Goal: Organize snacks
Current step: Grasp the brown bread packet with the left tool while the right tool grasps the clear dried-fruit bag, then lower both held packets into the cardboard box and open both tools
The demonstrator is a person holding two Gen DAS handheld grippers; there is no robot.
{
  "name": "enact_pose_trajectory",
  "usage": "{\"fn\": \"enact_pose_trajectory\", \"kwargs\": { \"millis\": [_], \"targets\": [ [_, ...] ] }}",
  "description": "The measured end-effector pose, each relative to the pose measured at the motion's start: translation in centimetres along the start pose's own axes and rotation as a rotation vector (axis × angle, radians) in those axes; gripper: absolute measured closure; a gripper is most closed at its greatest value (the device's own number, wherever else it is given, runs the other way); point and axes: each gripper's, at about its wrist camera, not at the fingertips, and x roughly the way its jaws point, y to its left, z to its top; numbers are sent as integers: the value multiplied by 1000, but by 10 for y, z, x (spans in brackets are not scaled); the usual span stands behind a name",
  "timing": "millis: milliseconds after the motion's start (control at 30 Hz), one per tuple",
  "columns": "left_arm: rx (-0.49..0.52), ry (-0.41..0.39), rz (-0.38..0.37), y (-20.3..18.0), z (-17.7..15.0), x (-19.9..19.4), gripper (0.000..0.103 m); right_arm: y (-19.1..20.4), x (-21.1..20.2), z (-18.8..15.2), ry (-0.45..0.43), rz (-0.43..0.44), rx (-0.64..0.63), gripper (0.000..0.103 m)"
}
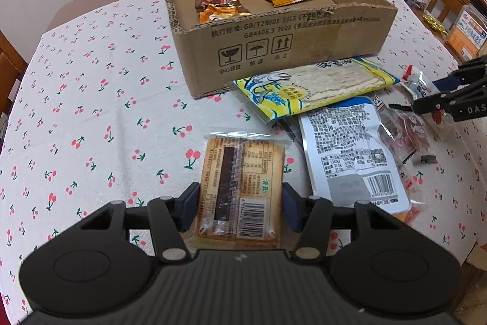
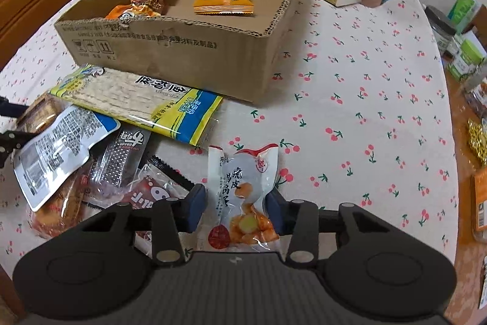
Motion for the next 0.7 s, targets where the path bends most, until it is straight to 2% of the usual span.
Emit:
{"fn": "enact_pose_trajectory", "kwargs": {
  "millis": [233,700],
  "targets": [
    [-1,7,-3,3,0,-6,48,-5,-9,2,2,9,43,56],
    [18,-17,15,9,5,-36,48,-10,-50,19,-40,2,30,56]
  ]
}}
